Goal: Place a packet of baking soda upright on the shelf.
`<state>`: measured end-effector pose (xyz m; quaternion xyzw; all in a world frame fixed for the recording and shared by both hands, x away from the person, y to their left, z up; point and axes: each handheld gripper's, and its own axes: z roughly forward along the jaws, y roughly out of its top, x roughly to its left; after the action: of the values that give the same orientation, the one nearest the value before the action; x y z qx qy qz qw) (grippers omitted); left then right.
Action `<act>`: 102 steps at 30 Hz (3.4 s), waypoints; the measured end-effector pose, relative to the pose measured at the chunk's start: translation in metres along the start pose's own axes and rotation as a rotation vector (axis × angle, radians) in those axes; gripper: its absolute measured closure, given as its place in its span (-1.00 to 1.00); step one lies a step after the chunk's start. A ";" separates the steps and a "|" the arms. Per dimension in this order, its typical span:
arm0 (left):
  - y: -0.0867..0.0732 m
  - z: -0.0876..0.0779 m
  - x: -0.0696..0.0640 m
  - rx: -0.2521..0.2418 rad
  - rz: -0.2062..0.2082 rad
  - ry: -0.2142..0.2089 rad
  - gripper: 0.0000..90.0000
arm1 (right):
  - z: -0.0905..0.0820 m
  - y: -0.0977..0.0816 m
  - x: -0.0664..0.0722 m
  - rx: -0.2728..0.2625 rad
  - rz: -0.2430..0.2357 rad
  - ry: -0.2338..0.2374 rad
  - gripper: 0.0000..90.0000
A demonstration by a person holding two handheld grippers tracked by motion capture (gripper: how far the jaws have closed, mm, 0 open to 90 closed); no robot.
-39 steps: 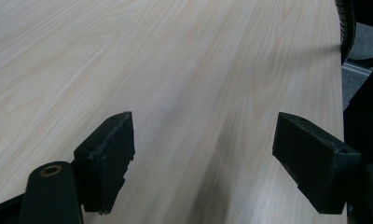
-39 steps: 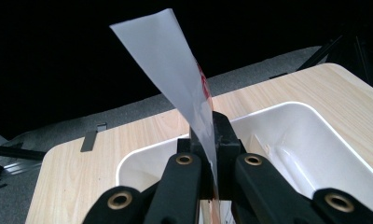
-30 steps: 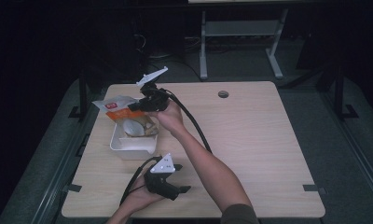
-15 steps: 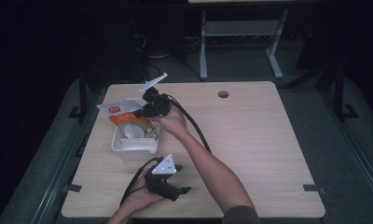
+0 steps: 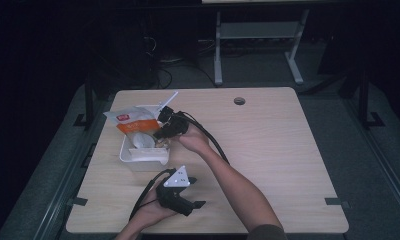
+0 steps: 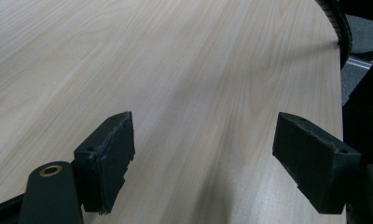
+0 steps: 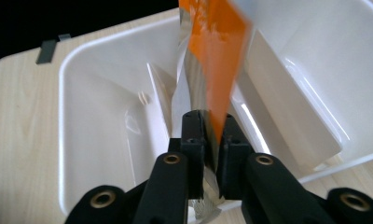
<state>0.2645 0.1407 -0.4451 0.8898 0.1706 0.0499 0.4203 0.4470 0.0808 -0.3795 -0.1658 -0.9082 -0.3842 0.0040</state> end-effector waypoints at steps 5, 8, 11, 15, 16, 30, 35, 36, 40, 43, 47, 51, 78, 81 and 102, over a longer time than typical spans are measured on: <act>0.000 0.000 0.001 0.002 -0.002 0.001 -0.55 | 0.004 -0.004 -0.002 0.016 0.004 0.002 0.92; 0.000 0.000 0.000 0.002 -0.001 0.000 -0.55 | 0.006 -0.007 -0.002 0.013 0.009 0.000 0.94; 0.000 0.000 0.000 0.003 -0.001 0.000 -0.55 | 0.008 -0.010 -0.003 0.017 0.007 -0.006 0.97; 0.000 0.001 0.000 0.003 0.000 -0.001 -0.55 | 0.013 -0.018 -0.006 0.012 0.034 -0.005 0.98; 0.000 0.001 0.000 0.003 0.001 -0.001 -0.55 | 0.013 -0.018 -0.006 0.012 0.034 -0.005 0.98; 0.000 0.002 -0.001 0.006 0.001 -0.004 -0.55 | 0.014 -0.023 -0.009 0.033 0.043 -0.004 0.97; 0.000 0.002 -0.001 0.006 0.001 -0.005 -0.55 | 0.017 -0.024 -0.009 0.042 0.054 -0.020 0.97; 0.000 0.002 -0.001 0.006 0.002 -0.005 -0.55 | 0.017 -0.024 -0.009 0.042 0.055 -0.020 0.96; 0.000 0.002 -0.001 0.008 0.001 -0.007 -0.55 | 0.014 -0.024 -0.011 0.021 0.079 0.009 0.84; 0.000 0.002 -0.001 0.006 0.000 -0.007 -0.55 | 0.009 -0.024 -0.014 -0.009 0.099 0.035 0.73; 0.000 0.002 0.000 0.007 -0.001 -0.006 -0.55 | 0.001 -0.025 -0.017 -0.056 0.125 0.061 0.74; 0.000 0.002 -0.001 0.007 0.002 -0.006 -0.55 | -0.002 -0.025 -0.017 -0.060 0.120 0.060 0.75; -0.002 -0.001 0.004 0.001 -0.016 0.002 -0.55 | -0.062 -0.053 -0.028 -0.158 0.168 0.065 0.46; -0.002 -0.001 0.004 0.001 -0.017 0.002 -0.55 | -0.069 -0.058 -0.029 -0.165 0.178 0.065 0.41; -0.002 -0.001 0.007 -0.003 -0.029 0.003 -0.55 | -0.107 -0.084 -0.036 -0.204 0.212 0.056 0.18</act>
<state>0.2699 0.1446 -0.4466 0.8866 0.1842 0.0455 0.4219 0.4422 -0.0594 -0.3673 -0.2497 -0.8414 -0.4764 0.0530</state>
